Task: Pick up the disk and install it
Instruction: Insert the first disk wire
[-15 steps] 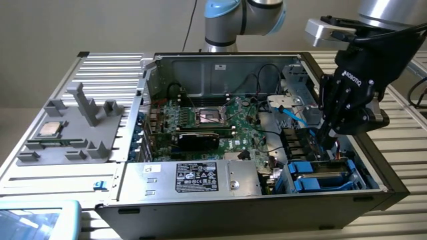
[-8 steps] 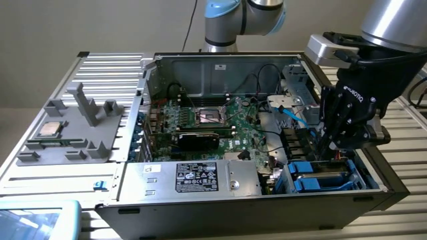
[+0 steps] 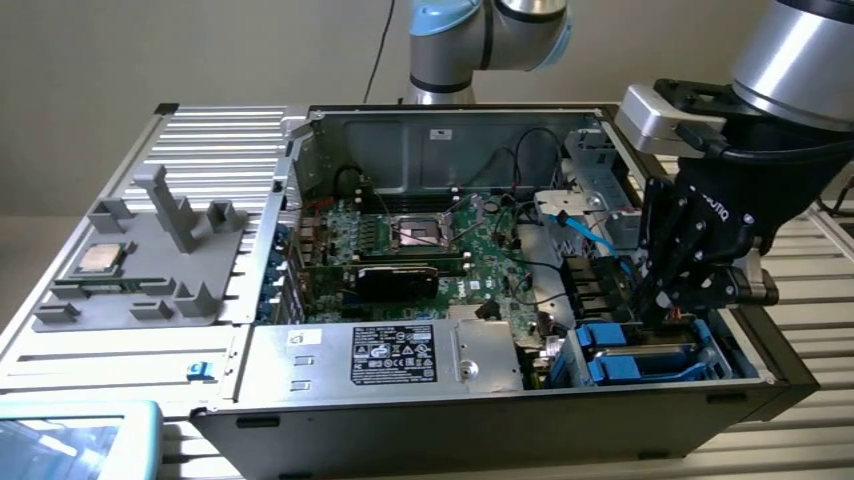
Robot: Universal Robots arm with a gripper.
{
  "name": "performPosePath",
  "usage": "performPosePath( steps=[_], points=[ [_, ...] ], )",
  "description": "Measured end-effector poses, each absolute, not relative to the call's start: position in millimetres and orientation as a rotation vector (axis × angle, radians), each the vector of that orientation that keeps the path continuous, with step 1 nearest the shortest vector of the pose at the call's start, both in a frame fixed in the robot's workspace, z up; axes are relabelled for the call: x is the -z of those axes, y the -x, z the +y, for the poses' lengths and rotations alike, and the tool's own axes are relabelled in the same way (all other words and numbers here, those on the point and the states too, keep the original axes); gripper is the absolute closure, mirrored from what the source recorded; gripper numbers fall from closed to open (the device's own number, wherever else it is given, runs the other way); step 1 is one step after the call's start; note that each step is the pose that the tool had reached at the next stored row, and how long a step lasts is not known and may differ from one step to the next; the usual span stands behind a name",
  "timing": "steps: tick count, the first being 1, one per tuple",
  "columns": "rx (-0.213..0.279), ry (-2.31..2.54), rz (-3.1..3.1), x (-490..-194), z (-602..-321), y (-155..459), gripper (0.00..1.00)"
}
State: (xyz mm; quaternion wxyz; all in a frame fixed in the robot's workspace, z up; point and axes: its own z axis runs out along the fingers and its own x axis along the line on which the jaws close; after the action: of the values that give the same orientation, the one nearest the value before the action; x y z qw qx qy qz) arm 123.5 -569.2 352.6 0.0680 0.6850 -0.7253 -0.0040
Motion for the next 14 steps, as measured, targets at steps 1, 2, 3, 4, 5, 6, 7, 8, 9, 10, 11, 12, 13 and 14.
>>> performPosePath(
  steps=[1,2,3,4,5,6,7,8,9,10,11,12,13,14],
  points=[
    [0.015,-2.065,-2.186,-352.4,-569.6,-123.5,0.84],
    [0.017,-2.066,-2.187,-352.4,-570.4,-123.5,0.84],
    [0.018,-2.067,-2.187,-352.4,-571.4,-123.5,0.84],
    [0.020,-2.067,-2.188,-352.2,-572.2,-123.5,0.84],
    [0.021,-2.068,-2.189,-351.9,-572.5,-123.5,0.84],
    [0.021,-2.069,-2.189,-351.5,-572.4,-123.6,0.84],
    [0.021,-2.069,-2.189,-351.4,-572.4,-123.6,0.84],
    [0.021,-2.069,-2.190,-351.2,-572.5,-123.6,0.84],
    [0.022,-2.070,-2.190,-350.9,-572.5,-123.5,0.84],
    [0.022,-2.070,-2.190,-350.6,-572.5,-123.5,0.84],
    [0.021,-2.070,-2.191,-350.3,-572.5,-123.6,0.84],
    [0.021,-2.070,-2.191,-350.1,-572.5,-123.6,0.84],
    [0.021,-2.070,-2.191,-349.9,-572.5,-123.7,0.84],
    [0.020,-2.071,-2.192,-349.6,-572.5,-123.8,0.84]
  ],
)
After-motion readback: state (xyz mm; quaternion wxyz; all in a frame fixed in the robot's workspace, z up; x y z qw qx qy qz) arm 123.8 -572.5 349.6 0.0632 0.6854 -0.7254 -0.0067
